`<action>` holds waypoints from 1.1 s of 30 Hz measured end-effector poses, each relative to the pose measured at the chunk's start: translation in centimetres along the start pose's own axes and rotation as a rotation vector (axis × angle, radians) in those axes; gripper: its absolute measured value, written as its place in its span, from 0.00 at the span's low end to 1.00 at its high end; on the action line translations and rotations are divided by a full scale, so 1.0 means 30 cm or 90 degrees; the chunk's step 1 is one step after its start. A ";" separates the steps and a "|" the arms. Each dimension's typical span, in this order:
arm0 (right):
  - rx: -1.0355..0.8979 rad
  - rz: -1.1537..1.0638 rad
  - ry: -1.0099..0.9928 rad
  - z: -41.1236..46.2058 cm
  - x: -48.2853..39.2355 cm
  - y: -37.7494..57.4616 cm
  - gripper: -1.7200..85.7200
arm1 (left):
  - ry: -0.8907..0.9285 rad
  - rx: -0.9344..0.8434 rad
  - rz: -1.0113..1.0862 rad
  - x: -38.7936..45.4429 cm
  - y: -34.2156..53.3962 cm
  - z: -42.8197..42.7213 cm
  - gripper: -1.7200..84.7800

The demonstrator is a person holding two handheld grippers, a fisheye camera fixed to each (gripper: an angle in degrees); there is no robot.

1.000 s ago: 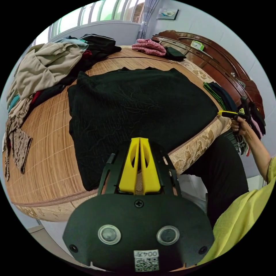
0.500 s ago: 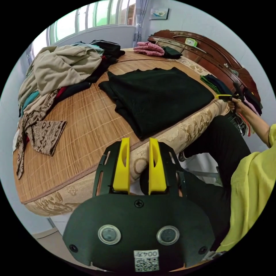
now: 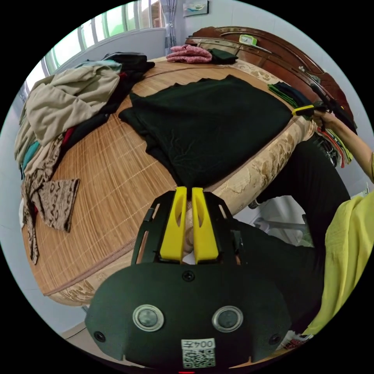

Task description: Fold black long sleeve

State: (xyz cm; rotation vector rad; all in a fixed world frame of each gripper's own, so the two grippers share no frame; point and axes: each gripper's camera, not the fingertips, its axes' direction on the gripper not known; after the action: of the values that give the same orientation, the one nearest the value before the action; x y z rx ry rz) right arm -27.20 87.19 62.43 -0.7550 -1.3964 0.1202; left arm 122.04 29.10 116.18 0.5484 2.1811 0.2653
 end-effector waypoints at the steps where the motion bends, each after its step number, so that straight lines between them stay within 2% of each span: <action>1: 0.012 0.029 -0.021 0.009 0.008 -0.005 0.05 | 0.005 0.014 -0.011 -0.004 0.005 0.001 0.06; 5: 0.007 0.099 -0.090 -0.013 0.036 -0.023 0.09 | 0.064 0.030 -0.077 -0.042 0.002 -0.014 0.08; 9: 0.015 0.134 -0.093 -0.089 0.036 -0.008 0.11 | 0.026 0.003 -0.123 -0.073 0.016 -0.078 0.11; 13: 0.054 0.076 -0.120 -0.162 -0.089 -0.042 0.11 | -0.001 0.072 -0.154 -0.058 -0.010 -0.200 0.09; 17: 0.051 0.027 -0.151 -0.157 -0.237 -0.137 0.11 | 0.019 0.109 -0.105 0.048 -0.176 -0.235 0.06; 22: -0.001 0.004 -0.094 -0.104 -0.411 -0.287 0.09 | 0.001 0.018 -0.077 0.118 -0.349 -0.092 0.03; 25: -0.081 0.022 -0.053 -0.041 -0.462 -0.351 0.09 | 0.009 -0.102 -0.088 0.127 -0.406 0.039 0.03; 33: -0.063 0.054 -0.053 -0.068 -0.532 -0.442 0.07 | 0.003 -0.115 -0.104 0.157 -0.478 0.057 0.02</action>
State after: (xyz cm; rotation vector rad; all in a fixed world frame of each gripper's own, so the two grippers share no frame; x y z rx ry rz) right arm -33.29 68.24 56.24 -0.9003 -1.4580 0.1510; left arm 116.63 18.68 106.52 0.2671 2.1652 0.3695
